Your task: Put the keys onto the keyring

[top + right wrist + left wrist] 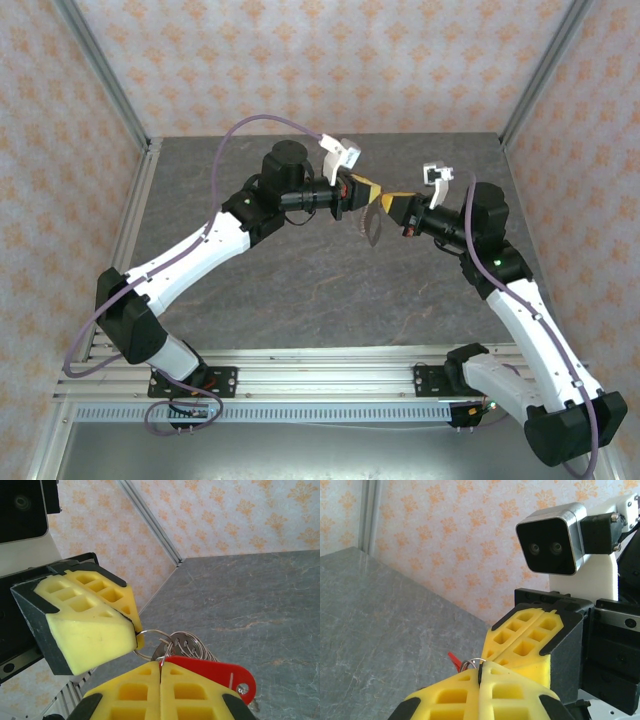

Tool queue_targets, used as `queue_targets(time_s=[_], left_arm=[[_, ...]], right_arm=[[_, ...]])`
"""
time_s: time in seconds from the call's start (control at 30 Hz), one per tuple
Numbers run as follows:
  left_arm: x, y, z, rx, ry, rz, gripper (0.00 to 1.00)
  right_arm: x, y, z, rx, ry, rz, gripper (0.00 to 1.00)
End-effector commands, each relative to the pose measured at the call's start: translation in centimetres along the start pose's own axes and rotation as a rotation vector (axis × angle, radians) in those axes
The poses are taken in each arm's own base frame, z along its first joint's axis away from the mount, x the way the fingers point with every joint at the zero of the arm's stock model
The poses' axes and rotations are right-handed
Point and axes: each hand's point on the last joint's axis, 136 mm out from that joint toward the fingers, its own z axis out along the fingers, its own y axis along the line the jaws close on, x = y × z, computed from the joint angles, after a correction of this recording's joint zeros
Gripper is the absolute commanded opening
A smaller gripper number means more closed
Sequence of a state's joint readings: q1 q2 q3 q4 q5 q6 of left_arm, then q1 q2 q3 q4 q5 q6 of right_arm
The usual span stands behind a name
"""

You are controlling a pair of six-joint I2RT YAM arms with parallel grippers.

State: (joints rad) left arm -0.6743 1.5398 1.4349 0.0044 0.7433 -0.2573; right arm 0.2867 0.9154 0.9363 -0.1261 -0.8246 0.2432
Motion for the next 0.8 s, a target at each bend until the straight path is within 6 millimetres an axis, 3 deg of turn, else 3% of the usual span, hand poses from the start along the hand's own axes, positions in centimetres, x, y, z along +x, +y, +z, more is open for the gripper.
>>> queue_targets(time_s=[0.0,0.1,0.17,0.27,0.53,0.77], left_arm=[[-3.7,-2.3,-1.6,0.030,-0.132,0.069,0.00],[-3.8,-2.3,-1.8,0.029,-0.134,0.071,0.00],[-3.7,-2.3,-1.7,0.029,-0.133,0.073,0.00],[-3.6,-2.3,-1.7,0.032,-0.131,0.072,0.00],[-3.6,-2.3,-1.8,0.033,-0.134,0.074,0.00],[-4.1,-2.3,-1.8,0.034,-0.166,0.062,0.00]], right_arm=[[-0.8,1.4,-0.4,-0.048,-0.022,-0.019,0.00],[-1.1,0.9,-0.5,-0.012,-0.040,-0.012,0.03],[-1.3,0.7,-0.7,0.005,-0.053,-0.010,0.27],[-2.0,0.3,-1.5,0.038,-0.090,-0.007,0.45],[-4.4,-1.4,-3.6,-0.004,-0.233,0.115,0.50],[-5.4,-0.1,-2.9,-0.153,-0.254,0.141,0.51]])
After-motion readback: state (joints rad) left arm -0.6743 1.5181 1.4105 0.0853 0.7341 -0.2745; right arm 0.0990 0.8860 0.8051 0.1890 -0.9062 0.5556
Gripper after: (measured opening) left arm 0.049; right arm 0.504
